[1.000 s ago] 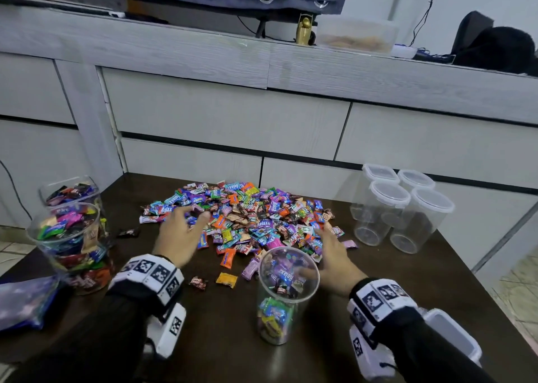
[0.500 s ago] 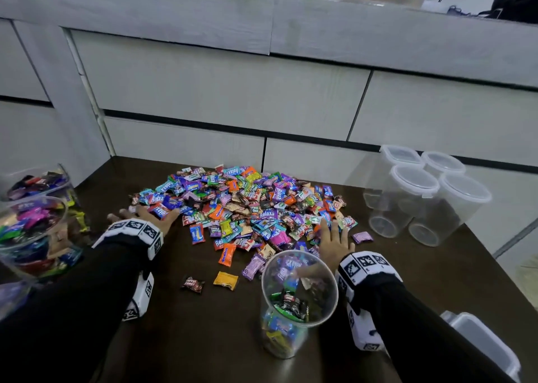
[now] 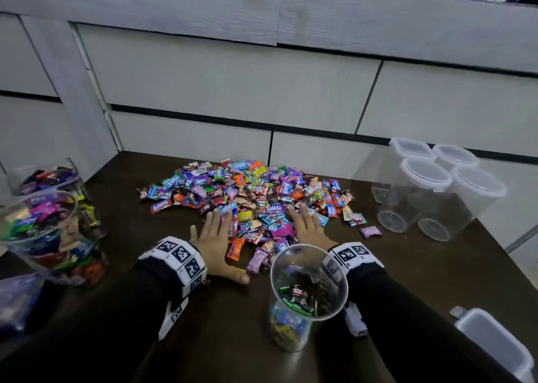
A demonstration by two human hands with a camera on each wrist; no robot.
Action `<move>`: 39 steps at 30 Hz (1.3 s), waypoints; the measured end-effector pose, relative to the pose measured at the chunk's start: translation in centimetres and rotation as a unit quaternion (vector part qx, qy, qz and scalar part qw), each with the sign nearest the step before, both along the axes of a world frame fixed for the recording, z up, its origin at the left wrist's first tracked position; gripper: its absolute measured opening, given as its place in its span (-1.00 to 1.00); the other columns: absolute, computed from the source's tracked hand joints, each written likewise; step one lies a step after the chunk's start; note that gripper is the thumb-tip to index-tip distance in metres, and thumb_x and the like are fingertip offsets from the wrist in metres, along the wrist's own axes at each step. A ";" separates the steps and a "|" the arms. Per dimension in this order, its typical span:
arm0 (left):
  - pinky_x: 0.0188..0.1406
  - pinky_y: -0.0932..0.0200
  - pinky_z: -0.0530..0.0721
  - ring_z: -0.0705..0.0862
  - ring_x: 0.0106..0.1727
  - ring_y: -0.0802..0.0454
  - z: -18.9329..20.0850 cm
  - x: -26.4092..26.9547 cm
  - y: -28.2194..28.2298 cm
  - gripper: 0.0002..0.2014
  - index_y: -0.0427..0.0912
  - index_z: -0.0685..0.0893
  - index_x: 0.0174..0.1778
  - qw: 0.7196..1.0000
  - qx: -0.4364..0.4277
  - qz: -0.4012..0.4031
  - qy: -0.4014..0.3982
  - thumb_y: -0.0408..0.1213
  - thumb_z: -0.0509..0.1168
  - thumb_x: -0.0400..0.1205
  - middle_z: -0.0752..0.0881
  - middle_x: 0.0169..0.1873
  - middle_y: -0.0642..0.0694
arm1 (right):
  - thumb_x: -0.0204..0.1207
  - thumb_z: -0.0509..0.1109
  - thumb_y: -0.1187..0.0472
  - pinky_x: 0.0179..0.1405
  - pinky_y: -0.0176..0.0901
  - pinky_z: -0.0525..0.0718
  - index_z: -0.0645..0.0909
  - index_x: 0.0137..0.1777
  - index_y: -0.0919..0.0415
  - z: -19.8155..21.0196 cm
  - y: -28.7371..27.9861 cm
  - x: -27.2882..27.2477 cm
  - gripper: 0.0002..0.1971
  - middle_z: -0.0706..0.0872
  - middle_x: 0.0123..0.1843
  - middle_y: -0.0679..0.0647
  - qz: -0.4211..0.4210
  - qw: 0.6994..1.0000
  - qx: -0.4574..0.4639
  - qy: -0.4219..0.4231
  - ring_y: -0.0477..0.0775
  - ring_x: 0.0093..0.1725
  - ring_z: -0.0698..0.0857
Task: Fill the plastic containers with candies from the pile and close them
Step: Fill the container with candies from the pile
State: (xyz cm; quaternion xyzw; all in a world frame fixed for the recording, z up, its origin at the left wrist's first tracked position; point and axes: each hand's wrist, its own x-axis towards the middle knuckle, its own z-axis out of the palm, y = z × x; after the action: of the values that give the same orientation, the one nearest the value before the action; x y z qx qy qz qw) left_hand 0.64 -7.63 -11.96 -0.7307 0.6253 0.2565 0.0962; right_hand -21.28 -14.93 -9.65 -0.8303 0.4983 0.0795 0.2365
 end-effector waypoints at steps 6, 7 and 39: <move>0.60 -0.44 -0.21 -0.43 0.68 -0.12 0.5 -1.5 -0.1 0.12 -0.06 -0.44 0.67 0.999 -0.037 -0.022 -0.019 0.40 0.19 0.55 -0.48 0.65 -0.15 | 0.27 0.48 -0.34 0.55 0.44 0.00 -0.26 0.65 -0.20 -1.7 -0.6 0.7 0.15 -0.29 0.70 0.14 0.039 0.998 -0.034 0.038 0.46 0.65 -0.18; 0.64 -0.37 -0.19 -0.39 0.69 -0.14 0.6 -1.7 -0.2 0.04 -0.08 -0.40 0.68 0.997 -0.053 -0.039 -0.028 0.36 0.14 0.60 -0.44 0.67 -0.18 | 0.27 0.48 -0.34 0.55 0.43 0.05 -0.22 0.65 -0.22 -1.7 -0.8 0.8 0.12 -0.25 0.71 0.14 0.036 0.998 -0.038 0.036 0.45 0.65 -0.14; 0.08 -0.10 0.63 0.61 0.03 -0.10 3.6 -3.2 -1.1 -0.73 -0.09 0.44 0.28 0.959 -0.261 -0.023 0.106 -0.02 0.09 0.77 0.58 0.08 -0.13 | 0.52 0.15 0.51 0.27 -0.09 0.42 0.30 0.38 0.33 2.0 -1.4 -2.6 -0.58 0.37 0.35 0.32 -0.074 0.984 -0.079 -0.142 0.27 0.33 0.46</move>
State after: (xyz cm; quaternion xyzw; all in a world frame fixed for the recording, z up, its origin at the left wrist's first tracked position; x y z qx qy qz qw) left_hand -2.55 -8.68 -8.33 -0.6844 0.6937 0.1587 -0.1588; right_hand -23.91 -16.29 -7.64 -0.8100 0.5247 -0.0967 0.2434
